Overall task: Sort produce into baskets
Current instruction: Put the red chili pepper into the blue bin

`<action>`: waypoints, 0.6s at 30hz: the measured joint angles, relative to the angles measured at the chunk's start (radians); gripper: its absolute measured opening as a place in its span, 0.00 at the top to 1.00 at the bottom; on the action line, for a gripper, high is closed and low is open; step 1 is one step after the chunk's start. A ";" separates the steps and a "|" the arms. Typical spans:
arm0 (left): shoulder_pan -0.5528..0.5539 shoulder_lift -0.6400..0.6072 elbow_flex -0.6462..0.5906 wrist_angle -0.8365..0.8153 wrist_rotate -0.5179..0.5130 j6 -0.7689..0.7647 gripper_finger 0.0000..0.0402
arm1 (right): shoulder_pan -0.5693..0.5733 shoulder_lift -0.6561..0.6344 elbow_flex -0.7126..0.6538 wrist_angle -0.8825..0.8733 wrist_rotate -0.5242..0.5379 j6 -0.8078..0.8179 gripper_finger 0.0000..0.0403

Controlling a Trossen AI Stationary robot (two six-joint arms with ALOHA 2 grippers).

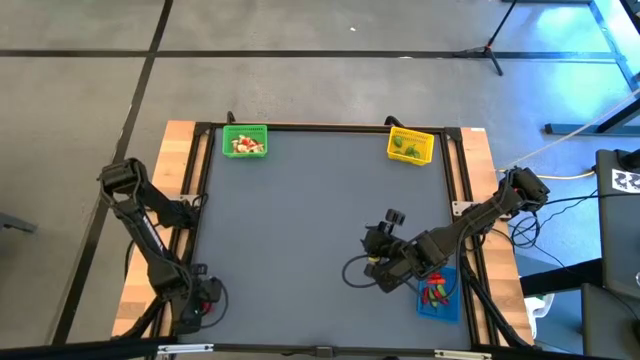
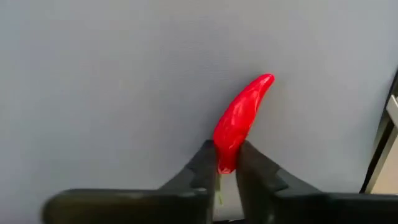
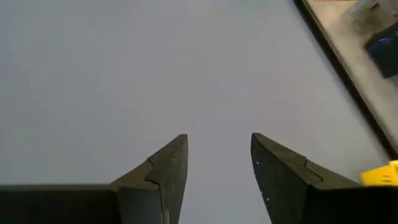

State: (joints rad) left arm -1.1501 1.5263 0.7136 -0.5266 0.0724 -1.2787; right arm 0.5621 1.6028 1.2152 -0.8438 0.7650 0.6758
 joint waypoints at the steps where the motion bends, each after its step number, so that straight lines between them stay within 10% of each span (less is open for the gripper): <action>1: 0.004 0.000 0.000 0.000 0.001 -0.005 0.92 | 0.000 0.000 0.000 0.016 -0.011 0.000 0.56; 18: 0.200 -0.169 -0.003 0.189 -0.205 0.084 0.94 | 0.000 0.000 0.000 0.234 -0.053 -0.109 0.56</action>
State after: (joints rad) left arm -0.9505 1.3573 0.7105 -0.3380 -0.1330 -1.1948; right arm 0.5621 1.6024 1.2156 -0.6098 0.7118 0.5667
